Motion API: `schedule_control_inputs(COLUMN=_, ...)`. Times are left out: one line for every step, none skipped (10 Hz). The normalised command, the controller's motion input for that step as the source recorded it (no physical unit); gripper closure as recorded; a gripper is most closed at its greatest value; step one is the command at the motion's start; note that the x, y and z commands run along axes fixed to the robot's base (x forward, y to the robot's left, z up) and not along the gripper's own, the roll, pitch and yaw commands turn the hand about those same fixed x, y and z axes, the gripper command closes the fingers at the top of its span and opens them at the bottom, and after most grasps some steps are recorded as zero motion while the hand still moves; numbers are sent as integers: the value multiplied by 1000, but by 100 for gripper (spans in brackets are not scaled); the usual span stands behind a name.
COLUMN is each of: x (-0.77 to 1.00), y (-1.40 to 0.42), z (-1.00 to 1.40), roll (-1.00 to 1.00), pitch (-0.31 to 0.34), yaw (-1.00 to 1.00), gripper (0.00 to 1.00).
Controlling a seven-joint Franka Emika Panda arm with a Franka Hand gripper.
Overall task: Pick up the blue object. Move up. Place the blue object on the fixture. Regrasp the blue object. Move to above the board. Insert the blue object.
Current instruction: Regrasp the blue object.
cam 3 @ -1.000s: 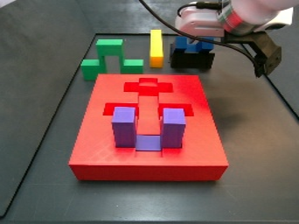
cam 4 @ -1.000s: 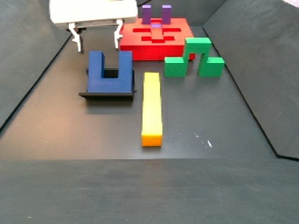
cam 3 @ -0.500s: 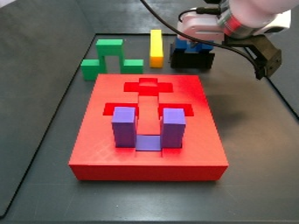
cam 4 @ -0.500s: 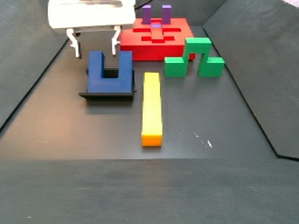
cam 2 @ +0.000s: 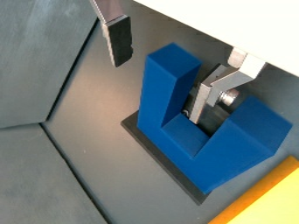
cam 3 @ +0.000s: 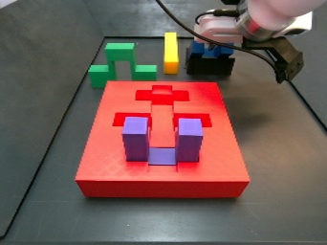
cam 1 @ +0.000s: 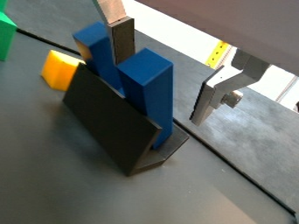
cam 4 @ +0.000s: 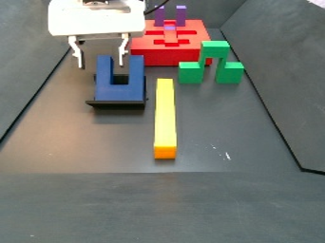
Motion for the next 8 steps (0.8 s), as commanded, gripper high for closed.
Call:
schedule_control_inputs(x=109, y=0, z=-126, roll=0, pitch=0, yaw=63, gripper=0)
schedule_control_inputs(x=63, y=0, z=-151, roll=0, pitch=0, yaw=43, gripper=0)
schedule_control_inputs(x=43, y=0, z=-209, roll=11, pitch=0, yaw=34, gripper=0)
schedule_control_inputs(x=34, y=0, z=-191, roll=57, pitch=0, yaw=31, gripper=0)
schedule_control_inputs(x=83, y=0, z=0, roll=0, pitch=11, yaw=9, gripper=0)
schedule_control_inputs(x=0, y=0, z=0, roll=6, pitch=0, yaw=0, gripper=0)
schedule_control_inputs(x=-71, y=0, z=0, roll=97, pitch=-114, yaw=0, gripper=0)
schedule_control_inputs(x=0, y=0, z=0, roll=0, pitch=0, yaw=0, gripper=100)
